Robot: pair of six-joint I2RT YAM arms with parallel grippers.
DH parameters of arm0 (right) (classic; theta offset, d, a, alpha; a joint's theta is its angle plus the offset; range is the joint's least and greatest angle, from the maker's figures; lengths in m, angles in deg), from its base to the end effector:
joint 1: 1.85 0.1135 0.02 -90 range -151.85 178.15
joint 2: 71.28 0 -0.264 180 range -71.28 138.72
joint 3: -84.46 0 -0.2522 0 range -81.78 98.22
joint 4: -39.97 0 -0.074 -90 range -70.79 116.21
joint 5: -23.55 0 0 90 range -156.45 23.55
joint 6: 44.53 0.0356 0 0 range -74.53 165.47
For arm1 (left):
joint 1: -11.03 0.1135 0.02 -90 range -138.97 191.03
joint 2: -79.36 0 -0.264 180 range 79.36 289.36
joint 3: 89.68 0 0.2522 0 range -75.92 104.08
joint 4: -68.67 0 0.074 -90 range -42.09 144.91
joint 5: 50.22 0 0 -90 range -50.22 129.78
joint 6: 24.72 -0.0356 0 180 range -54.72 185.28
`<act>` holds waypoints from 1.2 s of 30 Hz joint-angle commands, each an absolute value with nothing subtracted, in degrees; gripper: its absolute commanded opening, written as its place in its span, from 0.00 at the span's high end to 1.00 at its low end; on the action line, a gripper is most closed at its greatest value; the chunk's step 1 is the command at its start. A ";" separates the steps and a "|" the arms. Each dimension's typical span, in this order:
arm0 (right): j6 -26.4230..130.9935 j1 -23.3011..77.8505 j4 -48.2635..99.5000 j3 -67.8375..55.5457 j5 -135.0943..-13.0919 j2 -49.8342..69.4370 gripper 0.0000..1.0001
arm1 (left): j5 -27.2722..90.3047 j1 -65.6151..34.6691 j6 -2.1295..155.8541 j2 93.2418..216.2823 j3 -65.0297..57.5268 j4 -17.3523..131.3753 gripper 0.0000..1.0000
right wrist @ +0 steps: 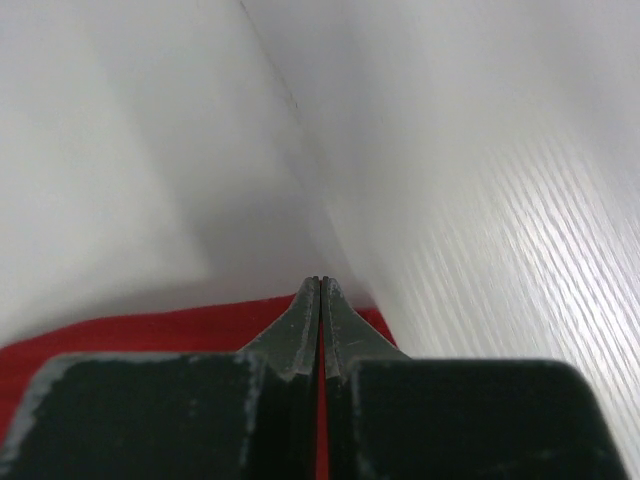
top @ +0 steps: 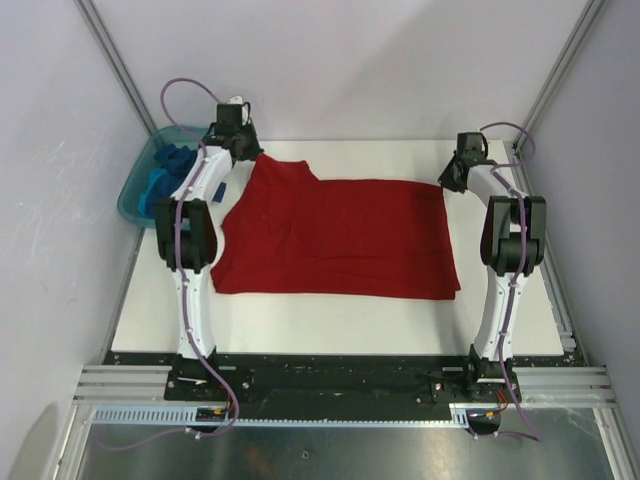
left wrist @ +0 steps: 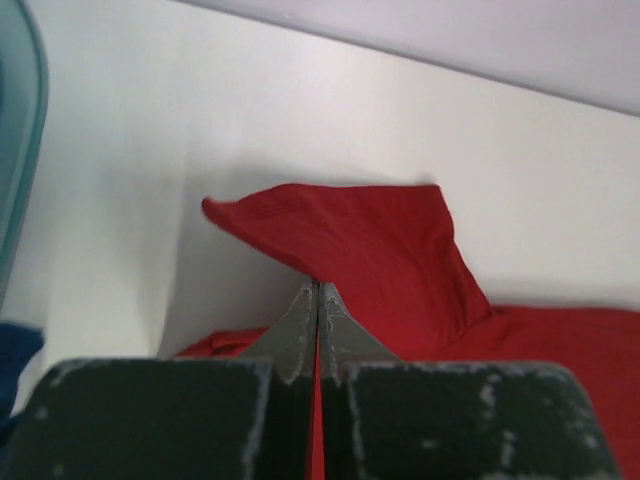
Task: Fold and stack the t-shirts
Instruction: Fold the other side of the tshirt into a rectangle
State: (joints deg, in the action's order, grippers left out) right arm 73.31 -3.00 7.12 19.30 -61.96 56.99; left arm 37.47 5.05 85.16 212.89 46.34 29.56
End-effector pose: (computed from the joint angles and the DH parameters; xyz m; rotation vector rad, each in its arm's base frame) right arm 0.5043 -0.0129 0.1831 0.6317 2.2938 0.1295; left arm 0.5386 -0.0579 0.2505 -0.2469 2.2114 -0.2940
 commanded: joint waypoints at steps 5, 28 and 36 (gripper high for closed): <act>75.59 -3.00 10.34 8.22 -61.38 42.50 1.00 | 36.70 4.78 82.44 196.29 30.78 33.87 1.00; 77.83 -2.10 4.01 -11.24 -58.14 30.12 1.00 | 42.96 3.13 86.12 172.53 -5.27 36.84 1.00; 77.71 -2.58 2.01 -11.28 -58.77 25.94 1.00 | 47.43 3.15 85.85 166.60 -5.17 36.60 1.00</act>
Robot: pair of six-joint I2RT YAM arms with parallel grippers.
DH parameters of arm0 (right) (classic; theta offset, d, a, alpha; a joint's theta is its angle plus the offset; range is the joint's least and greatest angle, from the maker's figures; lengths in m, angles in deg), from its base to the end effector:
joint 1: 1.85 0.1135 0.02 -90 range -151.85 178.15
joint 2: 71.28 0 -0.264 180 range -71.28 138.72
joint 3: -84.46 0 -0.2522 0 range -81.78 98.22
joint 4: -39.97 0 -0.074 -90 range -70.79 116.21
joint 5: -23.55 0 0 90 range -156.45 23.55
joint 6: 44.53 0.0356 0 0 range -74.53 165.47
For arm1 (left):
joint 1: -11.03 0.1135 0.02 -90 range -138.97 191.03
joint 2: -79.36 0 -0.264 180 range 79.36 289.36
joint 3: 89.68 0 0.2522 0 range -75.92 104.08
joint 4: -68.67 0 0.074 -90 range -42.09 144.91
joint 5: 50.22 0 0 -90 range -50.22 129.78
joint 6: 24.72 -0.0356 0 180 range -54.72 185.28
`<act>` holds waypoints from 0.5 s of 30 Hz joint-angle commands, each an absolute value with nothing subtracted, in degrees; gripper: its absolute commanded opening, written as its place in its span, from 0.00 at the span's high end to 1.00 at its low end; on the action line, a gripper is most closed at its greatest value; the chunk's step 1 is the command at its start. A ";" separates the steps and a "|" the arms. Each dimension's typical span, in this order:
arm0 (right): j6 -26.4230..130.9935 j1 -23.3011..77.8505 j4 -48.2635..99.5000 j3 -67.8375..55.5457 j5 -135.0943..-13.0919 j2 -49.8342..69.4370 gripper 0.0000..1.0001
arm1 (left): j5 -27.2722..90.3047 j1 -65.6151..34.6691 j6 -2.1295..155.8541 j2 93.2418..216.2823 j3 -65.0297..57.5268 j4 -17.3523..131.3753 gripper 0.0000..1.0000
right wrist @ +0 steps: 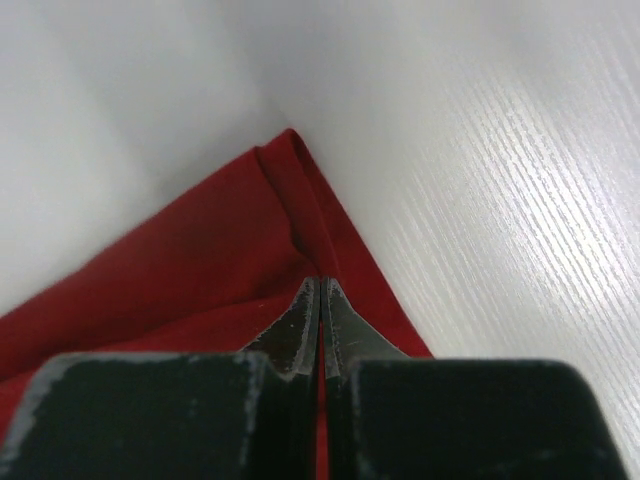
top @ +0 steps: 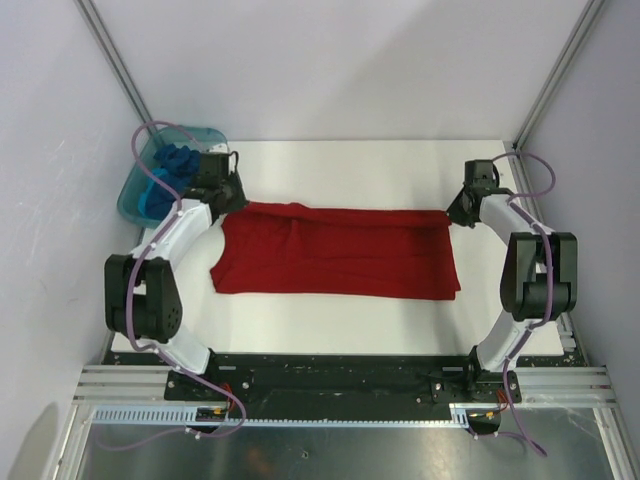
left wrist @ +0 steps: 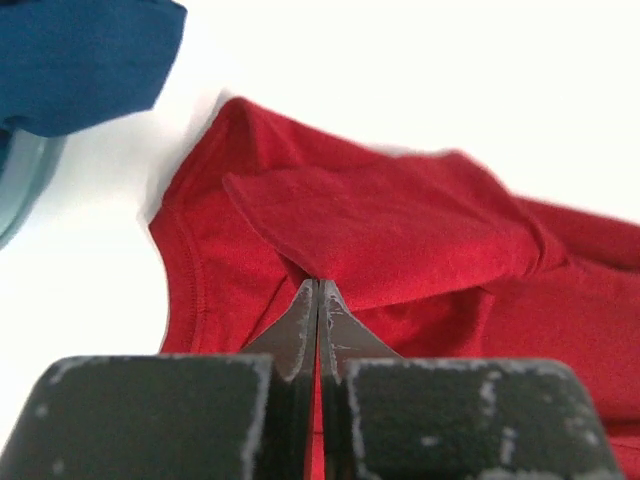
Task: Fold and stack the t-shirts
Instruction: Fold the other side of the tshirt into a rectangle
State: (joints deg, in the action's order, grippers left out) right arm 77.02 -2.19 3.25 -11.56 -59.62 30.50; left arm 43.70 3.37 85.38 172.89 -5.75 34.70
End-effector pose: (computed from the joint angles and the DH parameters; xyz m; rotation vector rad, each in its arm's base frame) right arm 0.3775 -0.0065 0.2058 0.7366 2.4036 0.0718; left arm 0.3613 -0.0461 0.2595 -0.2870 2.3170 -0.1626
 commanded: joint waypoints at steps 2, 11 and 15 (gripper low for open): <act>77.66 -2.56 1.24 -11.29 -59.08 25.16 1.00 | 48.24 3.19 86.13 165.04 -6.14 36.55 1.00; 77.49 -2.41 -0.23 -12.57 -59.76 23.26 1.00 | 48.62 3.38 88.53 159.60 -11.65 36.39 1.00; 77.47 -2.49 0.51 -15.09 -59.95 23.02 1.00 | 48.55 3.34 90.05 157.97 -15.73 36.38 1.00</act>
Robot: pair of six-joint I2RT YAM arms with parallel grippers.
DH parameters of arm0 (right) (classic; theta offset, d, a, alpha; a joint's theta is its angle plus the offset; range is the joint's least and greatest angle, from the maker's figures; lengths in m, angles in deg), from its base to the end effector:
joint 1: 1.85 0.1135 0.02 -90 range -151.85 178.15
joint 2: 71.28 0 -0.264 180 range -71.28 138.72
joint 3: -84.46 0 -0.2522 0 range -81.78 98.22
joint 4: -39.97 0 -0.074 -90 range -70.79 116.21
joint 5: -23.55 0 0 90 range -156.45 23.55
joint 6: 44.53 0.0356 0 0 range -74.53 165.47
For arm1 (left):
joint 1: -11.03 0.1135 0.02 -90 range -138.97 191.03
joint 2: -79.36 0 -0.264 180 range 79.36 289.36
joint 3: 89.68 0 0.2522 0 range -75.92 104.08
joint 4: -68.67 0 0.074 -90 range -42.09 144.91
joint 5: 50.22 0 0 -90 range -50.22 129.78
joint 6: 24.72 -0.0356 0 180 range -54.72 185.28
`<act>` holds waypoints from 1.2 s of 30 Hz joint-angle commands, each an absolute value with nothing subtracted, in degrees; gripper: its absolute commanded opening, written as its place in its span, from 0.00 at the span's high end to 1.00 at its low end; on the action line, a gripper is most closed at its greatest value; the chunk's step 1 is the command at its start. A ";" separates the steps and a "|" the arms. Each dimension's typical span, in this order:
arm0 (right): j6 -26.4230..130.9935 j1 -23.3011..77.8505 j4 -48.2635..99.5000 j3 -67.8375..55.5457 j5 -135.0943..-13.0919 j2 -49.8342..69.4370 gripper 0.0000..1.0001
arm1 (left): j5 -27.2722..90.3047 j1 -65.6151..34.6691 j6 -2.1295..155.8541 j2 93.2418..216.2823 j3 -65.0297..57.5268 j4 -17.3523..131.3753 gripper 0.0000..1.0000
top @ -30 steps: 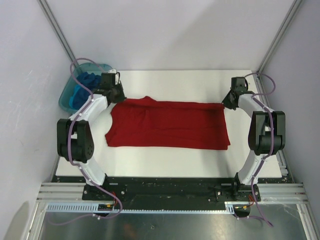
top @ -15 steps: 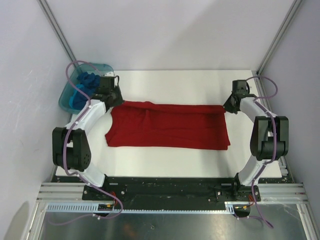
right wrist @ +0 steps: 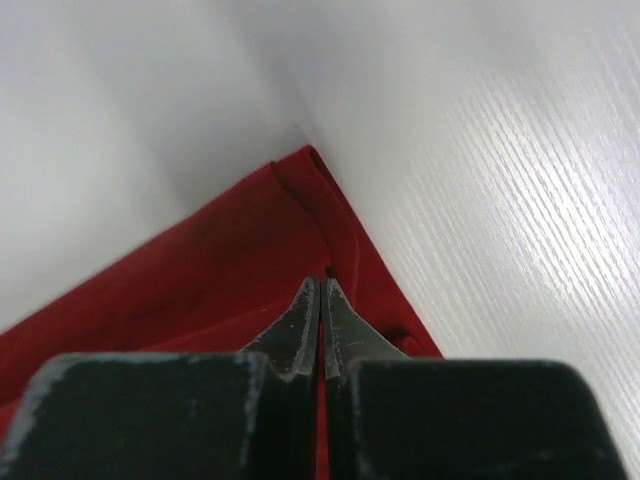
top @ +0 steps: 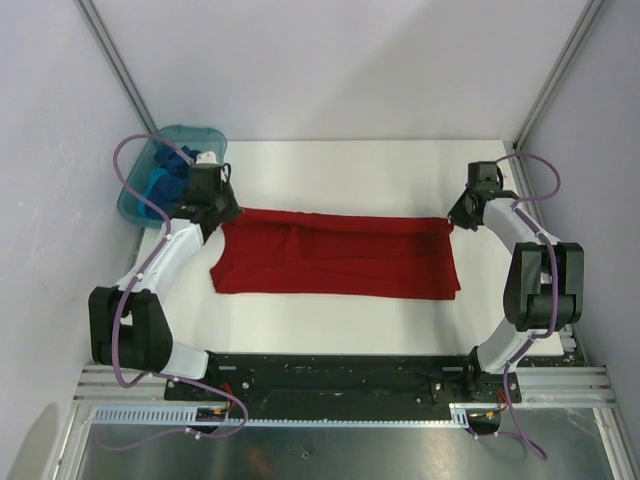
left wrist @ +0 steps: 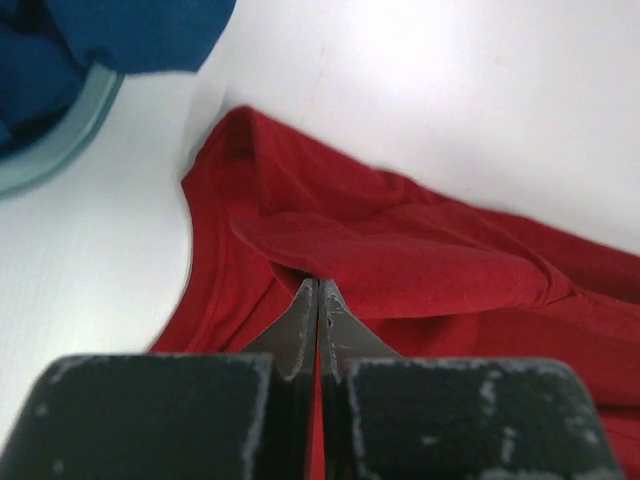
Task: Fold and stack the t-shirts
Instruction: Fold the other side of the tshirt into a rectangle
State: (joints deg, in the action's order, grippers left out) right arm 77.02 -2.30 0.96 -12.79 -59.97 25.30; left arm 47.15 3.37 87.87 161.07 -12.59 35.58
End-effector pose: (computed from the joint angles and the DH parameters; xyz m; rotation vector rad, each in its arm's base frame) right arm 0.3612 -0.0069 0.2283 0.7308 2.3770 0.0885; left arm 0.3175 -0.0381 0.2876 -0.3589 2.1974 -0.1467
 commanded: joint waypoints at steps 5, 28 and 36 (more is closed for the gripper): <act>77.89 -2.38 1.48 -17.76 -60.54 23.38 1.00 | 47.98 3.28 92.82 157.43 -20.57 36.31 1.00; 77.71 -3.09 0.30 -18.85 -60.65 19.93 1.00 | 49.43 5.56 98.40 151.94 -24.78 34.63 1.00; 78.17 -3.47 1.70 -23.28 -61.61 20.47 1.00 | 46.50 5.51 100.69 154.07 -29.49 34.65 1.00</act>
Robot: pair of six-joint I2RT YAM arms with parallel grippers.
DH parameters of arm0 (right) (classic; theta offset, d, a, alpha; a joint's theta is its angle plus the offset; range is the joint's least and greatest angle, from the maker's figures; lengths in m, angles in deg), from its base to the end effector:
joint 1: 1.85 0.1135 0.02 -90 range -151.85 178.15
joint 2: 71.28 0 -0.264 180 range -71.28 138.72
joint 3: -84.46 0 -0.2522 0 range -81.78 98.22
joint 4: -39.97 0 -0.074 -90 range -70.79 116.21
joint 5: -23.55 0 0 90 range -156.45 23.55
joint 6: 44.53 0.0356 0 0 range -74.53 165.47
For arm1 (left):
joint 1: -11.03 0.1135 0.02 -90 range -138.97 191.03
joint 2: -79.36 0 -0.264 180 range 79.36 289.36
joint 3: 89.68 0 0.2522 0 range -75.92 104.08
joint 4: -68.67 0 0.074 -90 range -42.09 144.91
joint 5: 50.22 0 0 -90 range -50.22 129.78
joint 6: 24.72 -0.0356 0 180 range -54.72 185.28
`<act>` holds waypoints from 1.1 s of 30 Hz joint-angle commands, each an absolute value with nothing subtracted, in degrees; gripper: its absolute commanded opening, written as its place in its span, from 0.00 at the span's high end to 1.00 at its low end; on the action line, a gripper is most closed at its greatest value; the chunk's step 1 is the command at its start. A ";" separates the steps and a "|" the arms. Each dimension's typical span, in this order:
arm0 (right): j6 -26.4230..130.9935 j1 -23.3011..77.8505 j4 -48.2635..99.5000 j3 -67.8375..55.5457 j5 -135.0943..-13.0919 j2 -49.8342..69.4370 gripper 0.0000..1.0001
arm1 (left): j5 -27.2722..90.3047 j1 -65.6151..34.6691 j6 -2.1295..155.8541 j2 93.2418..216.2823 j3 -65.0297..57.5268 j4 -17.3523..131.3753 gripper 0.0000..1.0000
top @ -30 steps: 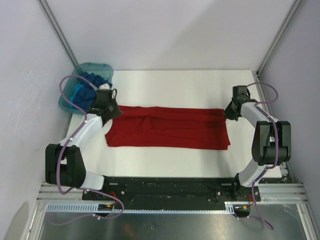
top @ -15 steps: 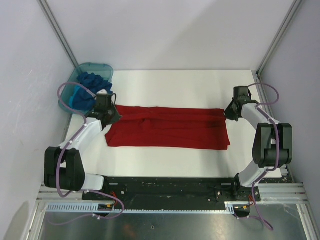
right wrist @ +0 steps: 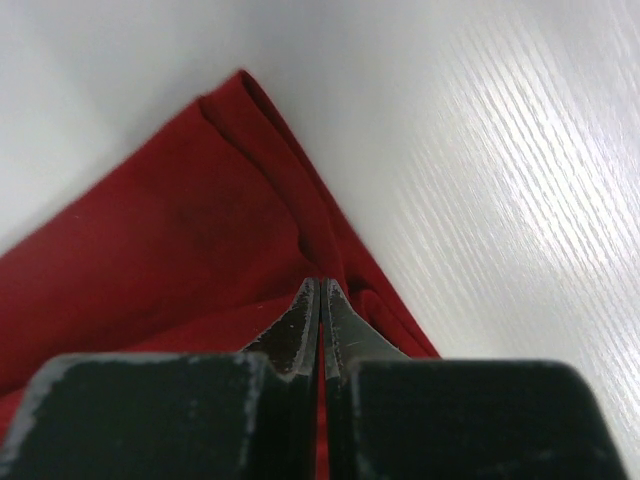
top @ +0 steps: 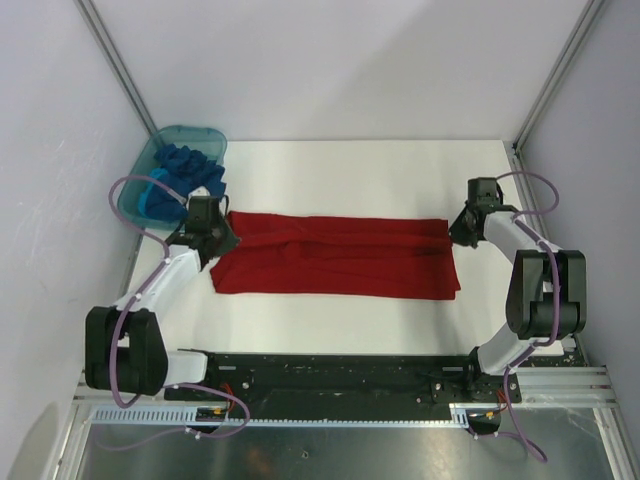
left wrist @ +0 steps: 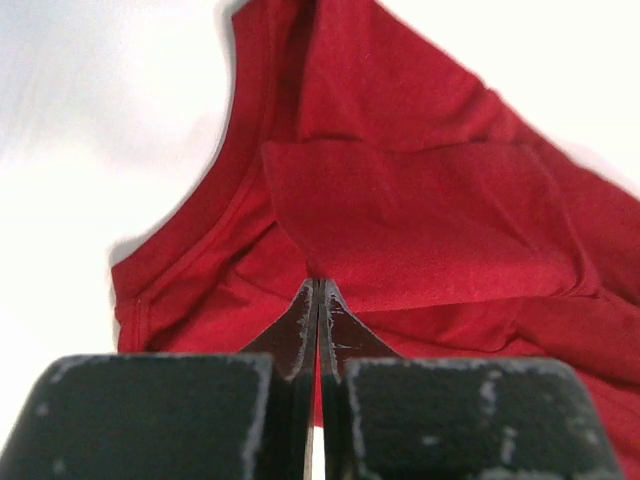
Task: Fold and stack the t-shirts
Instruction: Fold the other side of the tshirt into a rectangle
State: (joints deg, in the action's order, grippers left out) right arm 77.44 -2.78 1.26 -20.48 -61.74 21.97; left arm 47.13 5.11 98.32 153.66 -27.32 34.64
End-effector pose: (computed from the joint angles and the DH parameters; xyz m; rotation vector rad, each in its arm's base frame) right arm 0.3343 -0.0083 0.2066 0.7555 2.4481 0.1022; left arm 0.2703 -0.0234 0.2369 -0.6157 2.2904 -0.1761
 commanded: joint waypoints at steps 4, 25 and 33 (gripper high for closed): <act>78.41 -4.33 2.44 -25.26 -63.55 20.92 0.90 | 44.80 5.62 102.98 155.91 -31.34 34.67 1.00; 78.56 19.26 11.97 -14.46 -60.73 27.75 0.72 | 36.75 -1.43 94.88 165.14 -18.39 35.49 0.62; 79.86 26.55 13.62 -8.23 -61.98 37.66 0.74 | 36.21 -6.76 99.04 177.36 -11.69 37.92 0.79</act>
